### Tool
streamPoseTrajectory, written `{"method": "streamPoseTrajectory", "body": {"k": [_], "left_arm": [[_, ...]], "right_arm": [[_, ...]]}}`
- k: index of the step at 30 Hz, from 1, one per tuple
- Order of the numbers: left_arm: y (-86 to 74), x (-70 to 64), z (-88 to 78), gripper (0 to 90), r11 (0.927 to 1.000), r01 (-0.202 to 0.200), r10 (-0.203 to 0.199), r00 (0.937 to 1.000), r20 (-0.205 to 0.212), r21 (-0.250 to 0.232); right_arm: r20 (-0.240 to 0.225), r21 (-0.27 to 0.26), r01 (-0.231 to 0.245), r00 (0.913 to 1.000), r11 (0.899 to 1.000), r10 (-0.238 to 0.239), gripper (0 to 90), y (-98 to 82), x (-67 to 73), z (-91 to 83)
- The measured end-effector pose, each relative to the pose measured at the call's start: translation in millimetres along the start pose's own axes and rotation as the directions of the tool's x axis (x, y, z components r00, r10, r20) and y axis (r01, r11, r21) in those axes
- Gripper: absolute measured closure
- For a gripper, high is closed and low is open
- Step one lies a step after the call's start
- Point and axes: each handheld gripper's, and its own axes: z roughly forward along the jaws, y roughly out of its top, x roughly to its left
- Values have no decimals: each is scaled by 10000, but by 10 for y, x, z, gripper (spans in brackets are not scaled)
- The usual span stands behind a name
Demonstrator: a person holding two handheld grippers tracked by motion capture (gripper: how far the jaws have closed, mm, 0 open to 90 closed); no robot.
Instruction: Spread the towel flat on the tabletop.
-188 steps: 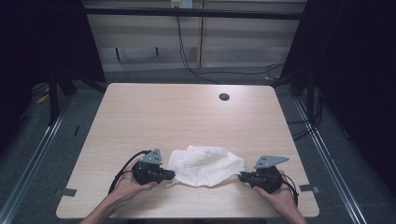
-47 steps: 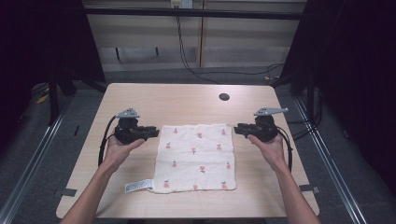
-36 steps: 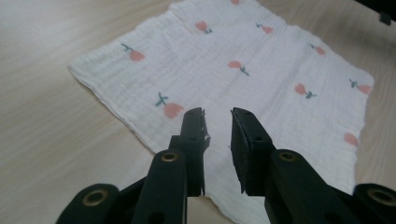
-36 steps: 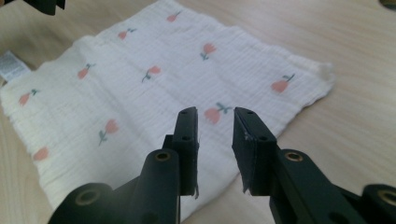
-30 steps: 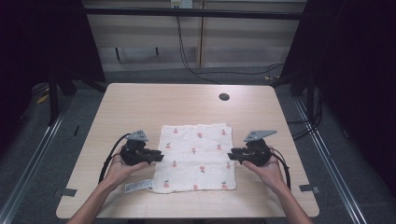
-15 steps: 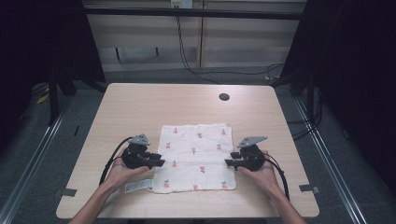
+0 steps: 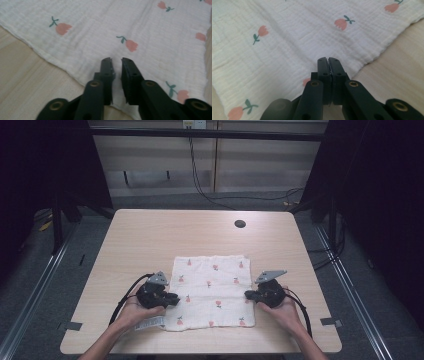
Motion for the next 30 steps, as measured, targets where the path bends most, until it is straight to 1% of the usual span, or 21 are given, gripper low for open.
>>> {"method": "streamPoseTrajectory", "body": {"k": [2, 3, 4, 5, 6, 7, 8, 9, 10, 11, 12, 14, 16, 18, 22, 23, 24, 26, 28, 29, 30], "left_arm": [[-6, -16, -10, 853, 9999, -73, 74, 10000, -36, 105], [-11, -36, -16, 868, 9998, -98, 98, 10000, -12, 165], [-24, -78, -30, 877, 9994, -176, 173, 9998, 116, 296], [-35, -105, -37, 884, 9993, -198, 194, 9997, 119, 329], [-44, -126, -49, 885, 9989, -202, 195, 9997, 167, 424], [-60, -160, -52, 887, 9991, -198, 188, 9995, 272, 379], [-71, -186, -64, 890, 9980, -399, 383, 9988, 319, 494], [-85, -216, -65, 891, 9982, -412, 395, 9984, 402, 442], [-85, -216, -65, 891, 9982, -412, 395, 9984, 402, 442], [-96, -249, -73, 891, 9981, -445, 430, 9984, 356, 430], [-98, -246, -73, 891, 9984, -391, 375, 9986, 385, 415], [-97, -236, -76, 891, 9979, -443, 424, 9983, 391, 477], [-96, -230, -65, 891, 9986, -397, 382, 9984, 428, 359], [-85, -218, -64, 891, 9978, -477, 459, 9981, 399, 451], [-85, -213, -54, 890, 9990, -322, 308, 9986, 428, 317], [-89, -198, -70, 889, 9978, -500, 477, 9976, 510, 446], [-95, -193, -75, 886, 9983, -377, 352, 9978, 554, 455], [-101, -188, -73, 865, 9989, -320, 299, 9978, 591, 348], [-110, -181, -82, 818, 9992, -297, 275, 9964, 800, 264], [-105, -182, -89, 801, 9986, -372, 341, 9962, 802, 374], [-99, -184, -91, 793, 9990, -331, 306, 9964, 790, 313]], "right_arm": [[-35, 52, -78, 10000, 10000, 78, 891, -15, 11, -19], [-161, 37, -86, 9998, 10000, 87, 892, -42, 40, -34], [-204, 87, -146, 9997, 9999, 148, 892, -52, 61, -48], [-397, -31, -192, 9990, 9998, 190, 892, -66, 75, -48], [-401, 61, -110, 9991, 9999, 113, 893, -78, 99, -54], [-383, 94, -110, 9992, 9999, 113, 893, -88, 126, -65], [-411, 120, -37, 9991, 9999, 42, 893, -95, 141, -76], [-449, 154, -35, 9990, 9999, 42, 894, -109, 163, -89], [-436, 151, 33, 9990, 9999, -26, 894, -125, 179, -102], [-519, 158, 1, 9987, 9999, 7, 894, -143, 196, -117], [-501, 213, 30, 9987, 9998, -19, 894, -161, 213, -139], [-534, 237, 50, 9986, 9997, -38, 894, -203, 238, -176], [-541, 241, 22, 9985, 9997, -9, 894, -218, 246, -189], [-621, 213, 69, 9981, 9997, -55, 894, -237, 253, -203], [-751, 266, 36, 9972, 9996, -16, 891, -236, 259, -203], [-835, 296, 90, 9965, 9995, -65, 883, -236, 277, -204], [-817, 331, 76, 9966, 9994, -49, 870, -233, 290, -206], [-755, 376, 60, 9971, 9993, -31, 834, -228, 316, -209], [-628, 178, 45, 9980, 9998, -33, 787, -221, 319, -223], [-679, 23, -16, 9977, 10000, 18, 763, -215, 306, -234], [-593, -145, -53, 9982, 9999, 45, 738, -206, 285, -249]]}}
